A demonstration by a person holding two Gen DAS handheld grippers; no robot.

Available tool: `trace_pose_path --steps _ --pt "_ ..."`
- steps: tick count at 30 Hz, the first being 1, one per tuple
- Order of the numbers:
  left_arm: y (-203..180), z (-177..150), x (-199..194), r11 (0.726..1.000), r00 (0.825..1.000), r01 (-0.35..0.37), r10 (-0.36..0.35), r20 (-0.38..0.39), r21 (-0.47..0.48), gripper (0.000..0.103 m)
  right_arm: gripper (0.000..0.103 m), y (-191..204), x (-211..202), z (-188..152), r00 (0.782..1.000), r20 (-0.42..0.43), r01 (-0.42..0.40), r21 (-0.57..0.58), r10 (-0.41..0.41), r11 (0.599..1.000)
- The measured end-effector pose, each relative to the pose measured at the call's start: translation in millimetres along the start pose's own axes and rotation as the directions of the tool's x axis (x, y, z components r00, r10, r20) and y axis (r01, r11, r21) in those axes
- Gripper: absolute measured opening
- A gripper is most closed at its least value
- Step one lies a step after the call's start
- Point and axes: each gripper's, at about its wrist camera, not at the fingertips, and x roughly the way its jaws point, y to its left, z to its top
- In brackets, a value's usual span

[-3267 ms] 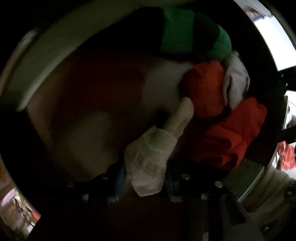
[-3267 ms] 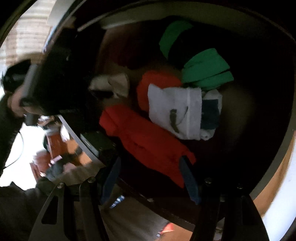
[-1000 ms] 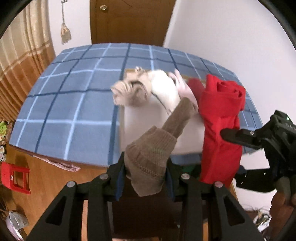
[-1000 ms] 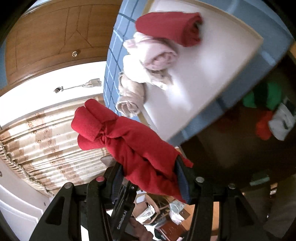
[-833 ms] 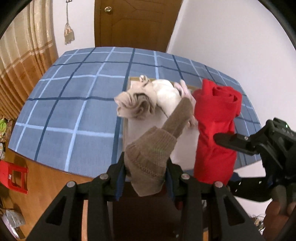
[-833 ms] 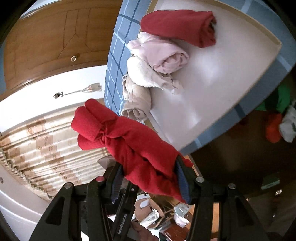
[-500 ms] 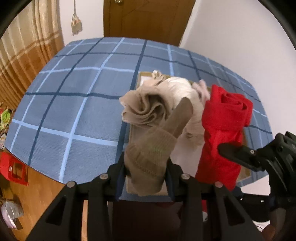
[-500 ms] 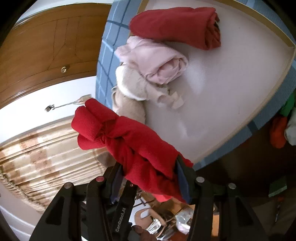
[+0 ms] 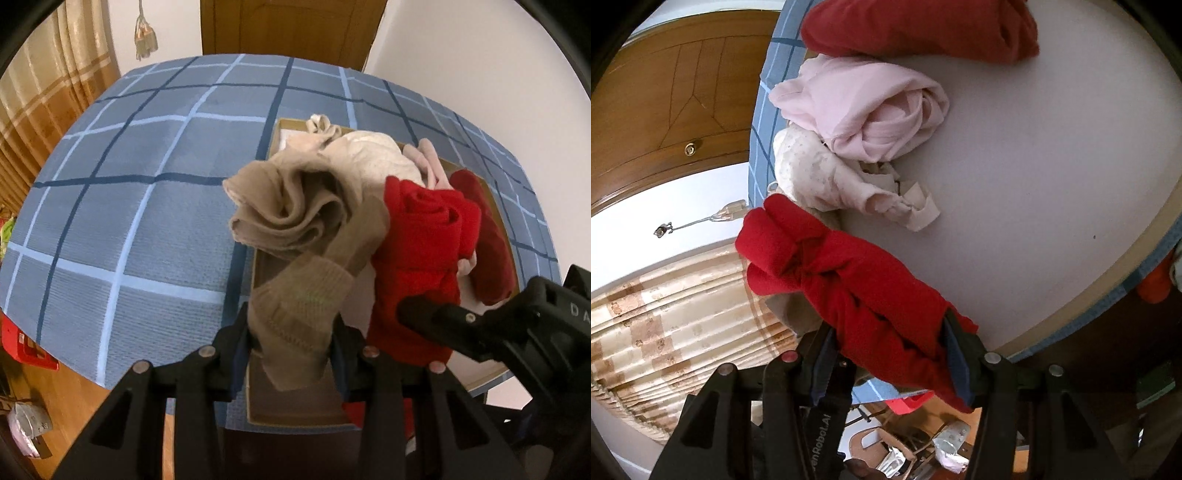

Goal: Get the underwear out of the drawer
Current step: 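Lower both garments onto the white tray and open both tools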

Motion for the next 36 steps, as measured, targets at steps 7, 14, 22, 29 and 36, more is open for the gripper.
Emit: trace_pose_path --steps 7,14,22,29,36 --pt "-0.4 3.2 1.3 1.000 1.000 -0.003 0.003 0.005 0.010 0.036 0.056 0.3 1.3 -2.3 1.000 0.020 0.021 -0.012 -0.021 1.000" --pt "-5.9 2.1 4.3 0.998 0.998 -0.045 0.043 0.034 0.051 0.041 0.061 7.0 7.6 -2.8 0.999 0.024 0.048 -0.061 -0.047 0.997" --pt "-5.7 -1.1 10.1 0.997 0.998 -0.063 0.062 0.019 0.055 0.068 0.068 9.3 5.3 -0.7 1.000 -0.017 0.022 -0.103 -0.024 0.994" --pt "-8.0 4.2 -4.3 0.993 0.994 -0.093 0.088 0.072 0.068 0.092 0.068 16.0 -6.5 5.6 1.000 0.015 0.011 -0.153 -0.009 0.988" --pt "-6.9 6.7 -15.1 0.987 0.985 -0.140 0.131 0.112 0.074 0.098 0.068 22.9 -18.1 2.0 0.999 0.032 0.023 -0.213 -0.016 0.977"
